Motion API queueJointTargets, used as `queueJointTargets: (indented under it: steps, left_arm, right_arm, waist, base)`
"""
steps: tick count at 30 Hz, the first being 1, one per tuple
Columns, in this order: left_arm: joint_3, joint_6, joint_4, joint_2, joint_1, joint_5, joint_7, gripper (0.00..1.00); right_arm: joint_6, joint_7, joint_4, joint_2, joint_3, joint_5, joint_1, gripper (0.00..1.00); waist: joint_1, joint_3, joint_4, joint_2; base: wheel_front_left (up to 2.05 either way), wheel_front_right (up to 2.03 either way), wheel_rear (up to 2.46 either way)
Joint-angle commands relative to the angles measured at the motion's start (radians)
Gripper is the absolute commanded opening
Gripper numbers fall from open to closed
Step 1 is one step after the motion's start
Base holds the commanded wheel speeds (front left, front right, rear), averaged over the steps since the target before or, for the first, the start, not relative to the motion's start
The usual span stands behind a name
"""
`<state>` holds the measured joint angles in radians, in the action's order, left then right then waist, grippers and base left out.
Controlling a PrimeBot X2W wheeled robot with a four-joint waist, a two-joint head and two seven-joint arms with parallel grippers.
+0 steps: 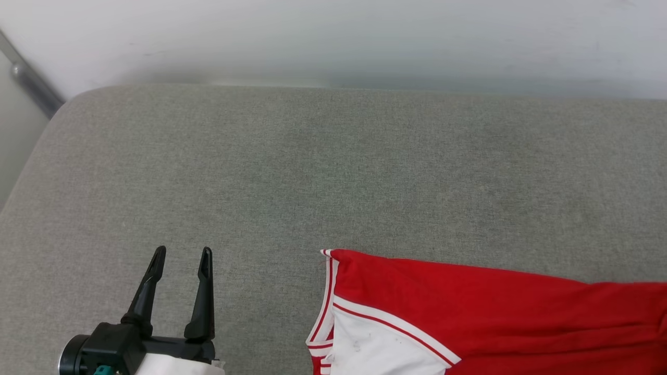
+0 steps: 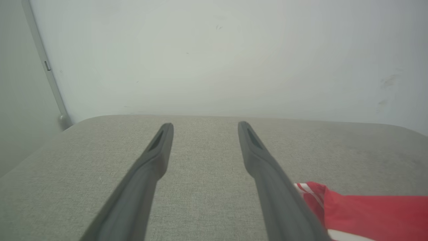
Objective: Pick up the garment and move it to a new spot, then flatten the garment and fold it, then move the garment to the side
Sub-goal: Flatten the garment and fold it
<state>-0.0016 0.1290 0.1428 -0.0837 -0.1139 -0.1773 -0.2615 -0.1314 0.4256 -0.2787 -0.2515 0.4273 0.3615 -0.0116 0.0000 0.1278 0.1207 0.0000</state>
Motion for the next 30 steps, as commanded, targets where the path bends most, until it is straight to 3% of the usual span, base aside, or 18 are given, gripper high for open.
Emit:
queueJointTargets:
  steps: [1,10,21,30]
  left_arm:
    - [-0.003,0.001,0.000,-0.002,-0.005,0.002,-0.005,1.00]
    - [-0.019,0.001,-0.009,-0.005,-0.017,-0.001,-0.005,1.00]
    - [-0.039,0.001,-0.015,0.006,-0.024,-0.009,-0.005,1.00]
    - [-0.040,0.001,-0.014,0.009,-0.018,-0.005,-0.005,1.00]
  right_arm:
    - [0.001,0.002,0.013,-0.002,-0.002,0.003,0.015,0.00]
    - [0.001,0.115,0.203,0.022,-0.144,0.067,-0.060,0.00]
    - [0.001,0.261,0.461,0.151,-0.347,0.146,-0.127,0.00]
    - [0.001,0.267,0.476,0.202,-0.515,0.315,-0.077,0.00]
  waist:
    - [0.0000,-0.003,-0.004,0.0000]
    - [0.0000,-0.030,-0.018,0.0000]
    - [0.0000,-0.055,0.004,0.0000]
    - [0.0000,-0.054,0.048,0.0000]
  base:
    - [0.00,0.00,0.00]
    - [0.00,0.00,0.00]
    - [0.00,0.00,0.00]
    - [0.00,0.00,0.00]
